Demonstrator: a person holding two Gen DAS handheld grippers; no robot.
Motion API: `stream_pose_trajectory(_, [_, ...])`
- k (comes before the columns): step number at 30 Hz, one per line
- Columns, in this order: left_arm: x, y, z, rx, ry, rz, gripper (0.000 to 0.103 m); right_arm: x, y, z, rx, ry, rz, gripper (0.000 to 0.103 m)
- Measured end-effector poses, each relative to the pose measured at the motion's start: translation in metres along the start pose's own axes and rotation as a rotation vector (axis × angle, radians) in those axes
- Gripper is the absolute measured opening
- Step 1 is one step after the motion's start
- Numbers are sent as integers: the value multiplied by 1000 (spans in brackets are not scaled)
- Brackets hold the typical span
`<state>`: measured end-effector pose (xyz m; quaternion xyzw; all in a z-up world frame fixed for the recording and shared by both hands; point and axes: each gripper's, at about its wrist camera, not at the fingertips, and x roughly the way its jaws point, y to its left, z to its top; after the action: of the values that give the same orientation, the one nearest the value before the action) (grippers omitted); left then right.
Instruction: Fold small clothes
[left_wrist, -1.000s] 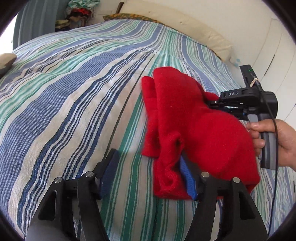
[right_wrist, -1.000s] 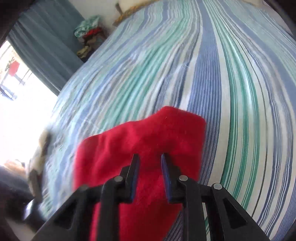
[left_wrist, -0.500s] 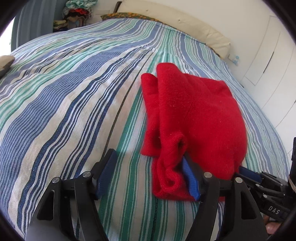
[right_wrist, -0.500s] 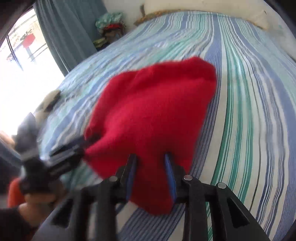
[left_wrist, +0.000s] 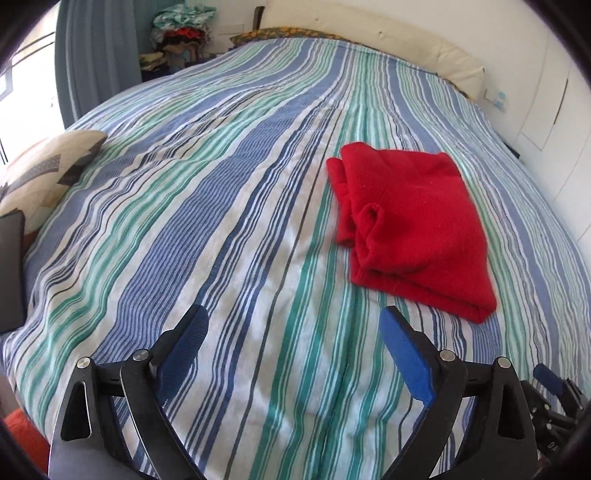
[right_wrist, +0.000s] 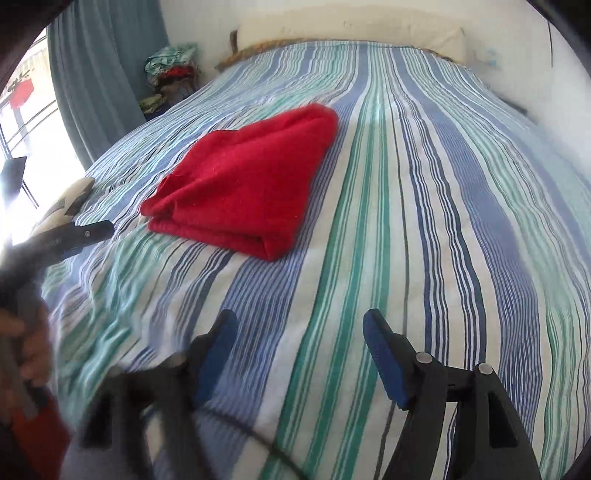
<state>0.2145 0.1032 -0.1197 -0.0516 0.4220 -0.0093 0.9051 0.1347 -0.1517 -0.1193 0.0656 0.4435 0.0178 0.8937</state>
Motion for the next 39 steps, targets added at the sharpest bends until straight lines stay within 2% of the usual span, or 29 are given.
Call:
stream_pose_trajectory(5, [-11, -8, -3, 31, 4, 4, 95, -20, -14, -19, 45, -1, -17, 70])
stream_pose_trajectory(17, [-21, -19, -4, 95, -10, 42, 95, -42, -15, -25, 32, -32, -36, 71])
stream_pose_trajectory(19, [-15, -12, -2, 80, 9, 7, 95, -40, -17, -26, 40, -23, -33, 71])
stream_pose_trajectory(21, [-6, -2, 5, 39, 25, -67, 95, -37, -20, -26, 53, -13, -16, 73])
stream_pose_trajectory(23, [6, 8, 21, -15, 47, -167, 95, -34, -24, -23, 84, -10, 15, 83])
stream_pose_trajectory(25, [21, 14, 42, -65, 56, -256, 96, -28, -31, -11, 130, -13, 80, 87])
stream_pose_trajectory(28, [56, 11, 74, -81, 91, -335, 98, -12, -43, 26, 216, -43, 178, 89])
stream_pose_trajectory(30, [85, 2, 90, -63, 134, -343, 98, 6, -51, 58, 275, -61, 258, 92])
stream_pose_trajectory(33, [121, -14, 99, -28, 189, -317, 98, 46, -62, 102, 340, -57, 337, 92])
stream_pose_trajectory(36, [139, -32, 96, 6, 215, -325, 97, 94, -66, 133, 379, -16, 373, 92])
stream_pose_trajectory(37, [141, -39, 94, 21, 216, -333, 93, 111, -66, 138, 396, 5, 393, 92])
stream_pose_trajectory(38, [142, -47, 92, 42, 214, -348, 60, 127, -66, 142, 416, 26, 398, 91])
stream_pose_trajectory(39, [144, -56, 90, 70, 232, -365, 39, 142, -64, 143, 434, 49, 401, 85])
